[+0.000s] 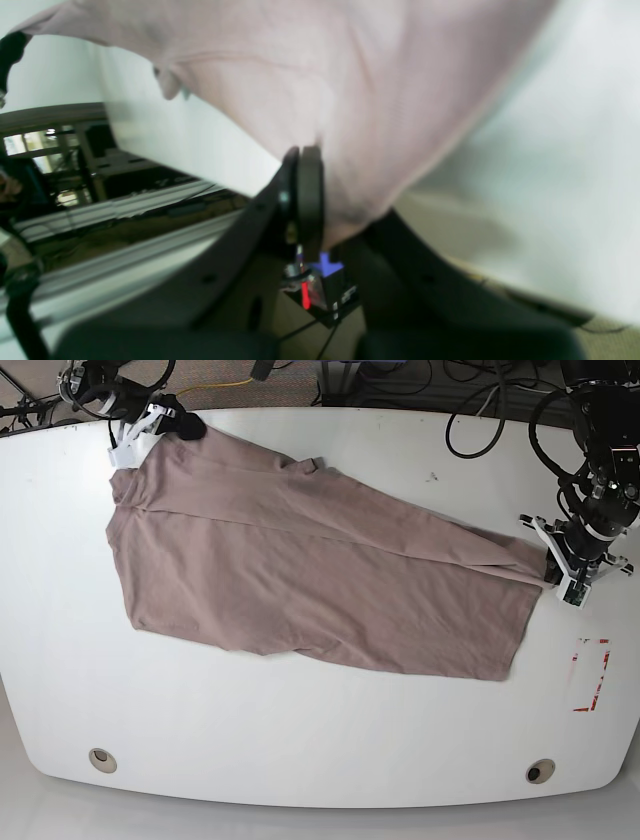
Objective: Fold the T-shirt properly
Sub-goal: 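Hold the shirt corners with both grippers, adjusting the right gripper, then regrasp the shirt edge with the right gripper and pull it taut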
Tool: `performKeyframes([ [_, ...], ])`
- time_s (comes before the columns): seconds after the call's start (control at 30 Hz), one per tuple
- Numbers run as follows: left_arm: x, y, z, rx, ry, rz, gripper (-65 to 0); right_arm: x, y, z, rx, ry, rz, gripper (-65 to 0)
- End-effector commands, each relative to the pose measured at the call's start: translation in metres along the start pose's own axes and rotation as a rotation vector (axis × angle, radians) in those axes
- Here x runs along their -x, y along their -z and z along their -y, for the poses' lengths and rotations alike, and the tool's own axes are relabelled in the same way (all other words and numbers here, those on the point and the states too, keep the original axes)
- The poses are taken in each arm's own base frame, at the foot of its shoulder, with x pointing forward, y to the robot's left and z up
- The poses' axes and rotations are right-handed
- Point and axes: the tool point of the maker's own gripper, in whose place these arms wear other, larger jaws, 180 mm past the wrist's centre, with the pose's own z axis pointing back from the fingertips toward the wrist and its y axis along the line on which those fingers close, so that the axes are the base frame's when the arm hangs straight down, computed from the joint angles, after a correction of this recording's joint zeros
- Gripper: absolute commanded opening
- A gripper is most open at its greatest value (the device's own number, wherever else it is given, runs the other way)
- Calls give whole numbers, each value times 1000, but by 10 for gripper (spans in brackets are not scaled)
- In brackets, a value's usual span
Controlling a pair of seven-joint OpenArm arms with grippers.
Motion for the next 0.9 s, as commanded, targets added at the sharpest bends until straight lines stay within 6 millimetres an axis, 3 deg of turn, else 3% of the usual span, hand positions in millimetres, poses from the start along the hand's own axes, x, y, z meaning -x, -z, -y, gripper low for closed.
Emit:
performKeyframes([
  [0.0, -12, -5, -7, -18, 14, 41, -650, -7, -14, -14, -36, -54, 43, -650],
  [0.37, -2, -16, -11, -36, 22, 24, -650, -6, -49, -70, -113, -212, 70, -650],
  [0.53, 3, -27, -10, 16, 101, 47, -650, -1, -53, -81, -108, -257, 50, -650],
  [0.63, 8, -32, -15, -3, 60, 63, -650, 6, -56, -86, -104, -272, 31, -650],
  [0.87, 17, -33, -19, -13, 54, 19, -650, 14, -66, -81, -73, -284, -20, -650],
])
